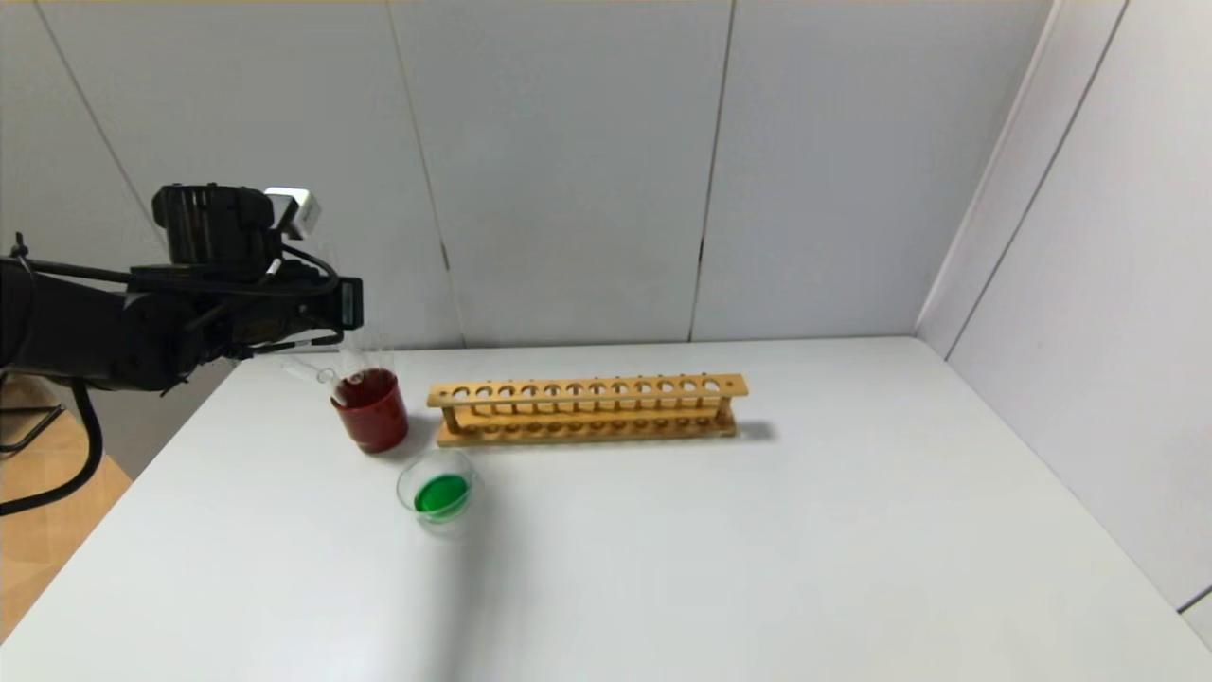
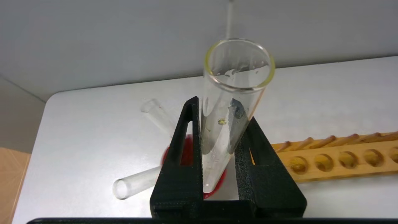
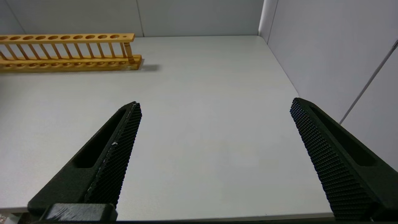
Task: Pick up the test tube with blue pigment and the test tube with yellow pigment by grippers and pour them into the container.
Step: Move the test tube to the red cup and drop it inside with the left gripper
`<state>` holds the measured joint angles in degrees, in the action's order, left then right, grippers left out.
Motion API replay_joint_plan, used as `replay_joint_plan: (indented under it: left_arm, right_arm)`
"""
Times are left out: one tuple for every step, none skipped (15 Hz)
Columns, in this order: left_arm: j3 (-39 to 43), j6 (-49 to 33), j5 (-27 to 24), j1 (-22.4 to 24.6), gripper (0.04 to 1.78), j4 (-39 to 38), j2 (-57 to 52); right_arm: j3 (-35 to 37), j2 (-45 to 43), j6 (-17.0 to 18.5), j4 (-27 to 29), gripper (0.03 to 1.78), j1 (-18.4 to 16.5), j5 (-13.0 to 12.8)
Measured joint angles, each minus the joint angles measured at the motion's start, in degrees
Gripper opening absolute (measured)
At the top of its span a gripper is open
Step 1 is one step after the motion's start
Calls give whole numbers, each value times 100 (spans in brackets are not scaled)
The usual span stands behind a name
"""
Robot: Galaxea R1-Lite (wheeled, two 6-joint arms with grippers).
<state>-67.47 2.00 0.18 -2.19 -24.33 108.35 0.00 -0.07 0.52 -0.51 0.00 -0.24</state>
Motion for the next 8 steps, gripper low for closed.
replay_joint_plan:
  left_arm:
    - [17,-11,-76,41,34,0,2]
    - [37,-18,-108,71,34,-2,13]
    - [59,-16,-119,104,34,-5,26]
    - [85,-16,-130,135,34,-6,44]
    - [119,-16,-145,157,34,-13,68]
    - [151,-29,-211,160,34,-94,105]
    - [172,-33,-255,160,34,-227,152]
    - [201,-29,-282,176,34,-391,204]
  right_arm:
    - [0,0,0,0,175,0,0]
    - [0,0,0,2,175,0,0]
    - [0,0,0,2,175,0,-2]
    - [0,0,0,2,175,0,-2]
    - [0,0,0,2,175,-2,0]
    - [0,0,0,0,175,0,0]
    - [0,0,0,0,175,0,-2]
    - [0,0,0,5,175,0,-2]
